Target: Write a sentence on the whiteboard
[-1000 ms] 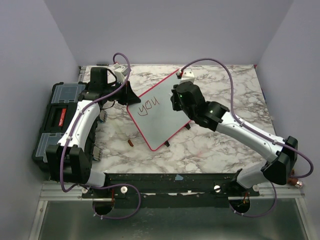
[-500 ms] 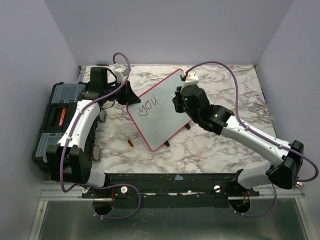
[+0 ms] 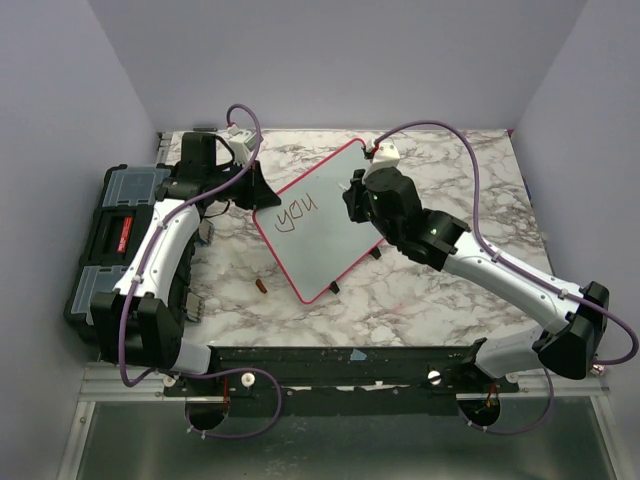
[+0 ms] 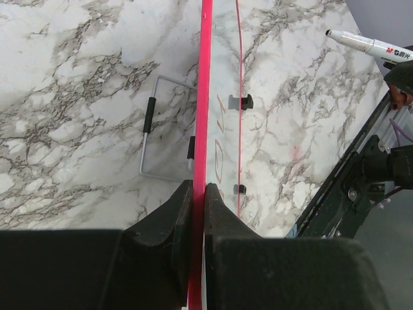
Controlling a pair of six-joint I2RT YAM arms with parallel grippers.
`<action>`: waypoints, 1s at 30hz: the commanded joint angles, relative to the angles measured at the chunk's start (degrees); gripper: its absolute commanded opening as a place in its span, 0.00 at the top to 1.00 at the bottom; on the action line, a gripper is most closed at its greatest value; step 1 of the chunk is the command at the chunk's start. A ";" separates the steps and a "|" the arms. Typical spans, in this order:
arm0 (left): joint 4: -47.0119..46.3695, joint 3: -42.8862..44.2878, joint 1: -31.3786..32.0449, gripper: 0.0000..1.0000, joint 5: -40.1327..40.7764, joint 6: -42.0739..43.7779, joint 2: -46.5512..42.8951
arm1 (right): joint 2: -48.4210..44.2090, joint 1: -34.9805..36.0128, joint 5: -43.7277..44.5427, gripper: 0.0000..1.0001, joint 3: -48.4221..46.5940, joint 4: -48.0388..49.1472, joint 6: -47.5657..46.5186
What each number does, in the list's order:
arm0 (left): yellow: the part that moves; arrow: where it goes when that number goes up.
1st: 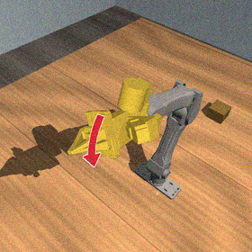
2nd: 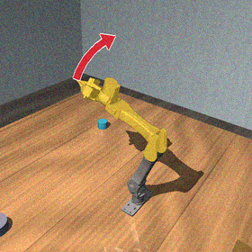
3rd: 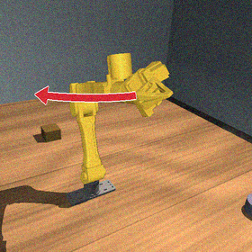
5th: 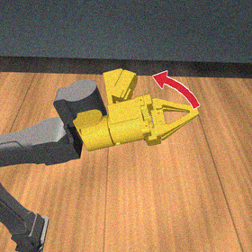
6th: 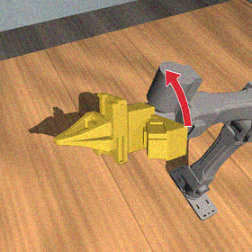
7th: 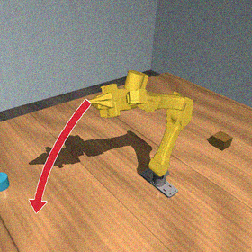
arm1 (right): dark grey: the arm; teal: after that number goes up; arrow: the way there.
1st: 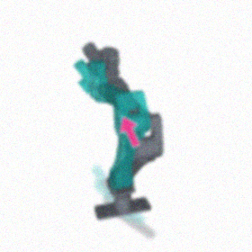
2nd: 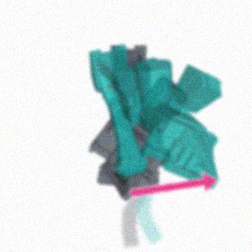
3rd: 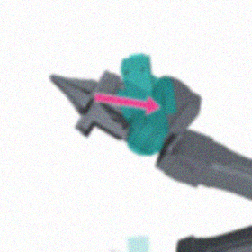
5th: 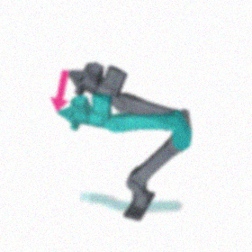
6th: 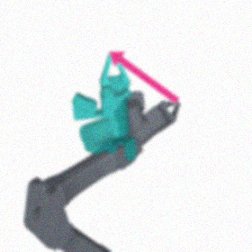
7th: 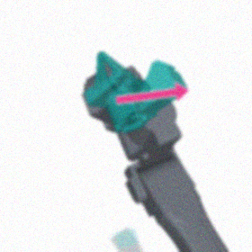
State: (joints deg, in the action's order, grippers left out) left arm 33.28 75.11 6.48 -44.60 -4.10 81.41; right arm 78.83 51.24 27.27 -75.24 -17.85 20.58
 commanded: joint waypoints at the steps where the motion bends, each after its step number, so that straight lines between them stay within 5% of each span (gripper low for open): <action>1: -3.81 0.21 -0.48 1.00 5.72 1.95 -2.78 | -0.98 -0.35 -1.51 0.99 1.20 2.81 0.38; 15: -6.38 -1.89 -0.48 1.00 4.14 1.99 -3.00 | 2.52 -4.77 -15.30 0.99 2.14 10.35 1.32; 30: -6.55 -2.08 -0.48 1.00 1.98 2.78 -3.44 | 7.16 -7.54 -20.89 0.99 -0.59 11.28 1.33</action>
State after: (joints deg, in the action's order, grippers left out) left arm 30.72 72.62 6.50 -44.42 -4.51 79.70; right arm 84.64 44.12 9.19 -73.52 -8.29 22.09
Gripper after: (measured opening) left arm 0.100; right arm 0.132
